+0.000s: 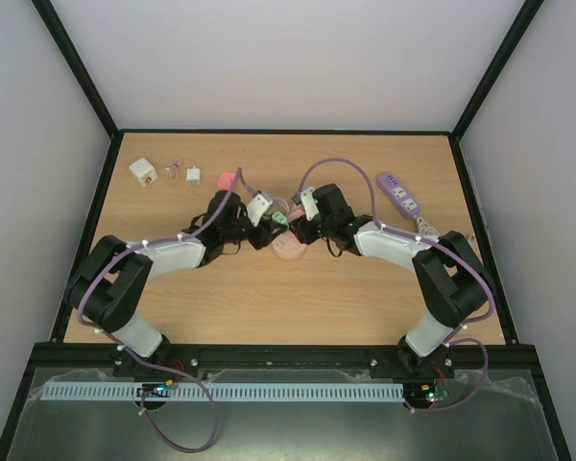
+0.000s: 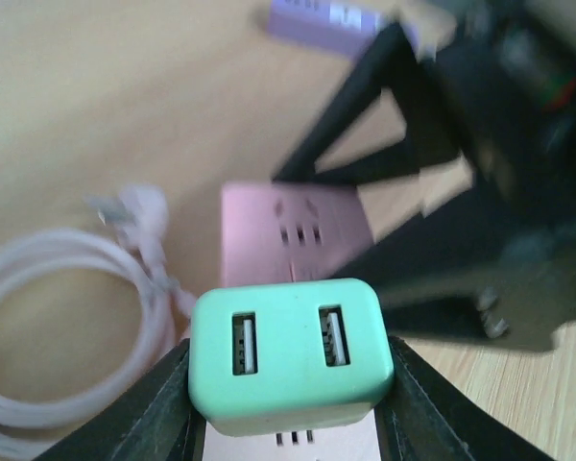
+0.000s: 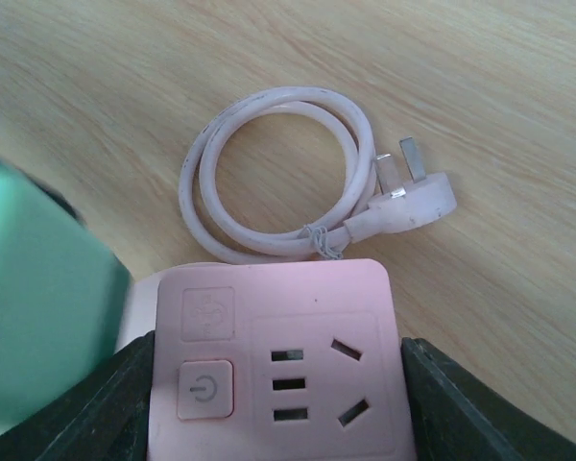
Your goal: Pull the plug off the socket
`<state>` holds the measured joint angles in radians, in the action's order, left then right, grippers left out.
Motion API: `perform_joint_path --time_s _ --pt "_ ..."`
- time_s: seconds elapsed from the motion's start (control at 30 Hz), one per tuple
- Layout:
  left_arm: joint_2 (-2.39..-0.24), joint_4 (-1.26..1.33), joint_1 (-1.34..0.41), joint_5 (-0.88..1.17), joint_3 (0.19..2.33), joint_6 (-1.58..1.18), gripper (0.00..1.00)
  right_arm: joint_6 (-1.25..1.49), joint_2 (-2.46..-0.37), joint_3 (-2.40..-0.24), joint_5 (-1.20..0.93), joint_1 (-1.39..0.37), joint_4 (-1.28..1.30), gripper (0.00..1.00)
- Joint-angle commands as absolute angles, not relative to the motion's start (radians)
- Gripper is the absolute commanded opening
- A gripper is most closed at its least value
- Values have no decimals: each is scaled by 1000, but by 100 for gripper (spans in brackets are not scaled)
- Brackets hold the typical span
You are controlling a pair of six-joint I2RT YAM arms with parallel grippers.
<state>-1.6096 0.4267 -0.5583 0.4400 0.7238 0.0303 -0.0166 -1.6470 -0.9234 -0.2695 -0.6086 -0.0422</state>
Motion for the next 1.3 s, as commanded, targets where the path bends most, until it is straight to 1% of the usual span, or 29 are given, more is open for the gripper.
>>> perform_joint_path --time_s 0.0,0.13,0.3,0.5,0.8,0.93,1.07,1.27 --pt "-1543 554 -537 561 780 -50 25 -48 -1685 -896 -179 -598 45 5" --pt "-1519 534 -551 541 767 8 25 -48 -1687 -898 -183 -597 50 5" --pt "-1463 477 -522 530 734 53 25 -48 -1676 -897 -189 -598 48 5" --pt "-1390 294 -418 531 773 110 26 -48 -1676 -903 -206 -598 54 6" --pt "-1357 -114 -224 514 923 274 28 -52 -1671 -911 -227 -598 68 7" --pt "-1407 -323 -122 419 1045 382 28 -55 -1665 -914 -235 -598 71 7" --pt "-1518 -509 -1 319 1184 508 28 -52 -1662 -914 -245 -598 74 7" --pt "-1688 -728 148 249 1378 589 28 -55 -1666 -919 -252 -598 80 8"
